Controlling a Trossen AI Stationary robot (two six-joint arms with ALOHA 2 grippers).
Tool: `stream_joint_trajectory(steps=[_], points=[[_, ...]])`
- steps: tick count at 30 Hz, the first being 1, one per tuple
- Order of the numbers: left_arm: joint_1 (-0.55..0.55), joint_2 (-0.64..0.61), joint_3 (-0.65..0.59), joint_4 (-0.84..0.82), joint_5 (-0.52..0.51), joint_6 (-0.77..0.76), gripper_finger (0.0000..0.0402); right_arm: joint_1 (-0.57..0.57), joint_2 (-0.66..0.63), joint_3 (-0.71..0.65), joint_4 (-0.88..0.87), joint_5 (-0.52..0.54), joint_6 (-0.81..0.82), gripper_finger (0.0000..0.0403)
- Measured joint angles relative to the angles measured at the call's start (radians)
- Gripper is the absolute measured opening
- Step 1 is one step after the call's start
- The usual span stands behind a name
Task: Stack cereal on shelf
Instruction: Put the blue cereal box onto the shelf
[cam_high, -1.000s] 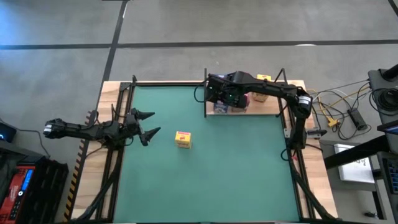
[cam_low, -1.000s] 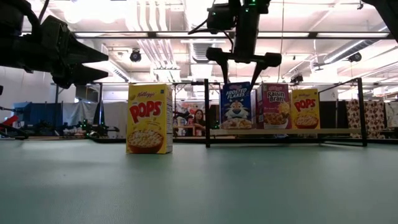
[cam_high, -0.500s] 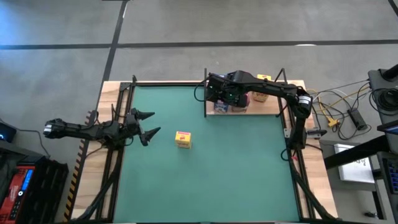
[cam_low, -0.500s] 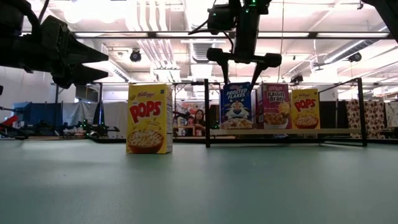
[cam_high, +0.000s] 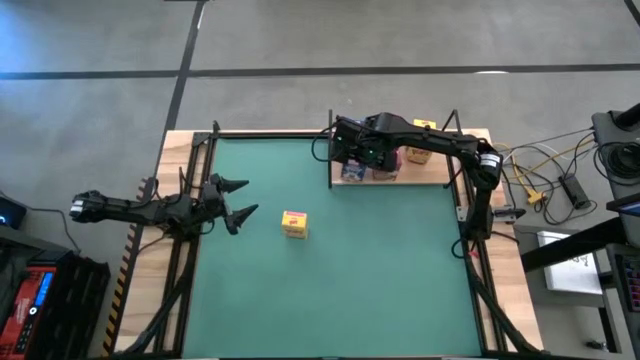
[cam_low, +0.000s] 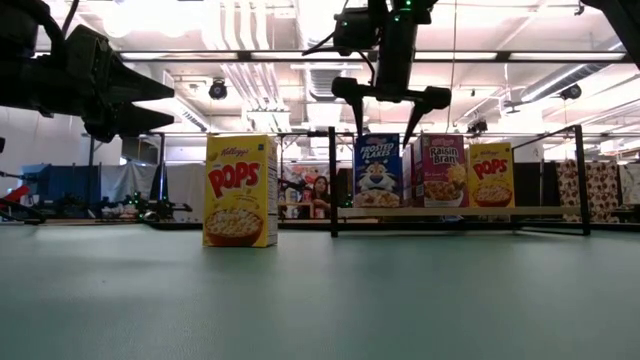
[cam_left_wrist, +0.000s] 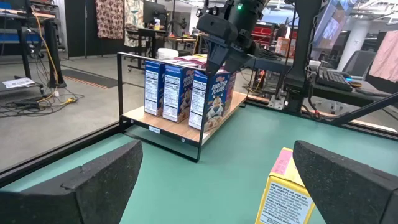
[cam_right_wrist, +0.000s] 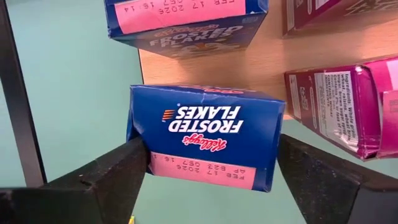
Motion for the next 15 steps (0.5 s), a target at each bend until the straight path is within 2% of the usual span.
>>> stream_joint_trajectory(steps=[6,15], points=[[0.000,0.000,0.000,0.000,0.000,0.000,0.0399,0.000,0.000,0.005,0.000,-0.008,0.002,0.0359],[0.000,0.000,0.000,0.000,0.000,0.000,0.0399,0.000,0.000,0.008,-0.008,-0.009,-0.024,0.0361]])
